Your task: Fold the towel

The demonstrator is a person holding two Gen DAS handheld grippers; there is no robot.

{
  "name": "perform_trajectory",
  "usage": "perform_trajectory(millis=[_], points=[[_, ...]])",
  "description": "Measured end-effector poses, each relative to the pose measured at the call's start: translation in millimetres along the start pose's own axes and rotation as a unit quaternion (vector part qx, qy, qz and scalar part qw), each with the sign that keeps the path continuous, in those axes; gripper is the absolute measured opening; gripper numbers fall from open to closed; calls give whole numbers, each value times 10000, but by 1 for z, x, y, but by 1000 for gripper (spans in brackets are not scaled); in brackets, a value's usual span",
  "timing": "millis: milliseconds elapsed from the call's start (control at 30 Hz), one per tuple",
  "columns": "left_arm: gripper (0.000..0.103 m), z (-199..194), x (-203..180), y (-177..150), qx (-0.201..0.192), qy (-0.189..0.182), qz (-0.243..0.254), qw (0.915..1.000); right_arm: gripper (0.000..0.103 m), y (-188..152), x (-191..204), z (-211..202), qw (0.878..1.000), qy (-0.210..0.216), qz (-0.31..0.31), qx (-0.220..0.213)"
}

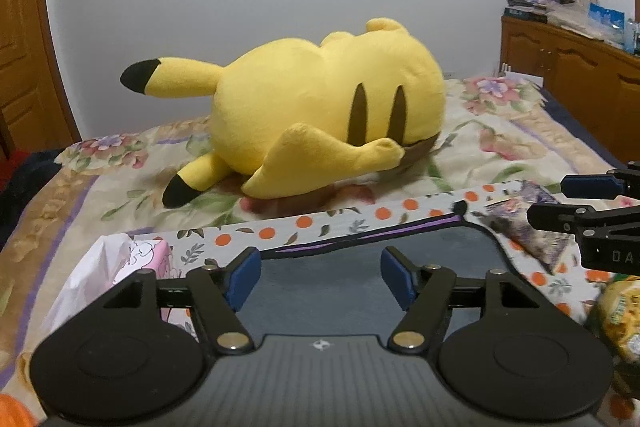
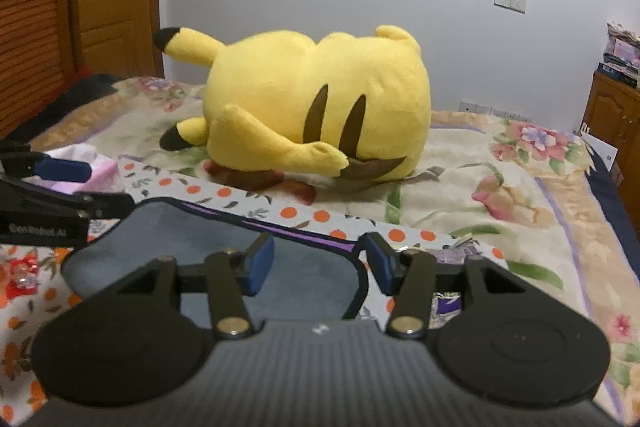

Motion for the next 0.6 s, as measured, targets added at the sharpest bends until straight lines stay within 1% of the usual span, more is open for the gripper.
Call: perform_trajectory(millis=[100, 133, 200, 233, 300, 367, 400, 467, 500, 567, 600], points=[[71, -18, -5, 0, -17, -31, -31, 10000, 56, 2, -1, -18, 10000, -19, 57, -44], [74, -23, -6, -1, -28, -32, -41, 10000, 58, 2, -1, -24, 10000, -30, 69, -54], [75, -35, -8, -2, -46, -36, -63, 10000, 68, 1, -2, -34, 9999, -67, 93, -71], [76, -41, -9, -3, -44, -49, -78, 9999, 71, 0, -2, -40, 9999, -89, 118, -84], [81, -53, -10, -6, -28, -59, -103, 9999, 80, -2, -3, -50, 9997, -129, 163, -105], [91, -63, -11, -9, -22, -35, -148, 9999, 86, -3, -3, -61, 9995, -159, 222, -132], [93, -68, -11, -11, -35, -26, -174, 9998, 90, -4, -3, -66, 9994, -165, 271, -153], [96, -78, -11, -13, -47, -20, -231, 9997, 93, -7, -4, -75, 9990, -160, 389, -178], [97, -82, -12, -14, -39, -17, -248, 9997, 98, -8, -4, -78, 9988, -158, 444, -165], [101, -91, -14, -16, -20, -22, -227, 9997, 103, -11, -3, -85, 9985, -184, 495, -143], [102, -95, -15, -17, -14, -21, -209, 9998, 103, -12, -2, -90, 9984, -196, 496, -158]])
Point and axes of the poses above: each gripper's, at about its wrist camera, not at the fingertips, and z roughly the way its jaws point, x to its left, y to its top, the point moved 2 cm from there along z, roughly the way its jaws point
